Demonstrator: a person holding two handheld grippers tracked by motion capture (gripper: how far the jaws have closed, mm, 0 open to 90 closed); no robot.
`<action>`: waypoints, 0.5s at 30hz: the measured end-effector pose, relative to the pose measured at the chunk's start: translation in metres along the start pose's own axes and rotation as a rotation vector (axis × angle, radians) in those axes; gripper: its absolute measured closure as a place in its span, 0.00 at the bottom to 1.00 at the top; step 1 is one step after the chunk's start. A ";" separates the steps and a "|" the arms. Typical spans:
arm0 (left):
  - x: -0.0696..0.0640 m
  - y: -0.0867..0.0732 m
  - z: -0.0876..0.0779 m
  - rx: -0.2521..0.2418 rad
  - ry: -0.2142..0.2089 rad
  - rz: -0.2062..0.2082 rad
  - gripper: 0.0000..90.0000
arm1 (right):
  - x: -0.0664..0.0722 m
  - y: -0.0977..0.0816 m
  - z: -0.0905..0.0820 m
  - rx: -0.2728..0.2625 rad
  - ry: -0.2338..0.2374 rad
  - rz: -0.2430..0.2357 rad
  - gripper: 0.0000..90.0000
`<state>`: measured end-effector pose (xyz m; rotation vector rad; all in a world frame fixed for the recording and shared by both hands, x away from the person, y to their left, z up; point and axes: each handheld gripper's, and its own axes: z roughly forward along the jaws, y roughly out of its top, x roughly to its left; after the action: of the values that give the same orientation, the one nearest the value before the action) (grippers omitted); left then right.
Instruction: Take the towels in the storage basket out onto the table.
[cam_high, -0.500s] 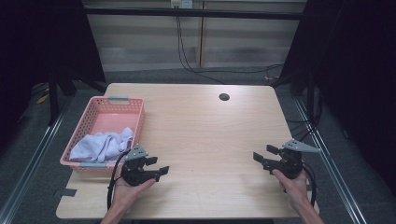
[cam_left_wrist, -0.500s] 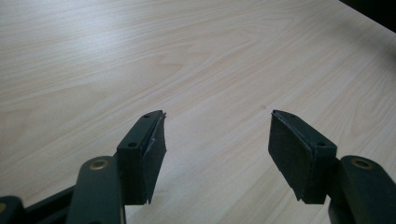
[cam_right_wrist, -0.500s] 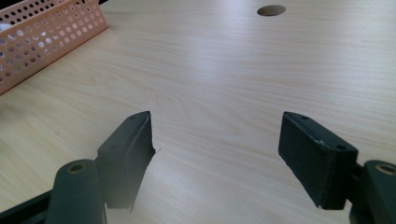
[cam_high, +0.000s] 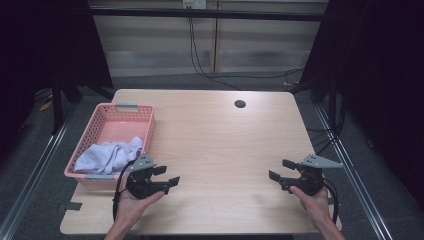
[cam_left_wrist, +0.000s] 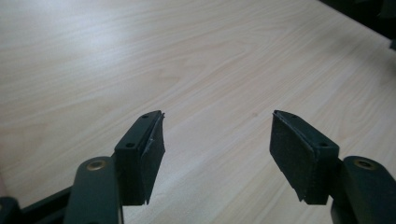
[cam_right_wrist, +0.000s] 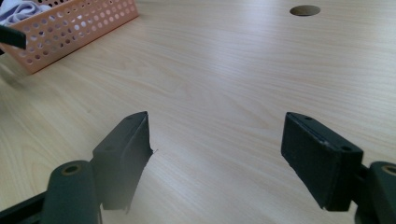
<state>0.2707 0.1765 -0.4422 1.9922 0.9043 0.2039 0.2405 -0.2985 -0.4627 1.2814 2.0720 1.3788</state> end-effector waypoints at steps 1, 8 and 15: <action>0.001 0.002 -0.004 -0.003 0.014 -0.005 0.38 | 0.001 0.000 0.001 0.005 0.011 -0.001 0.26; 0.016 0.011 -0.035 -0.020 0.035 0.008 0.33 | 0.003 0.001 0.005 0.009 0.024 -0.003 0.25; 0.041 0.033 -0.074 -0.029 0.115 -0.005 0.31 | 0.003 0.000 0.006 0.029 0.058 0.003 0.22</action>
<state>0.2826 0.2434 -0.3822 1.9673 0.9733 0.3304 0.2431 -0.2922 -0.4653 1.2717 2.1364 1.4079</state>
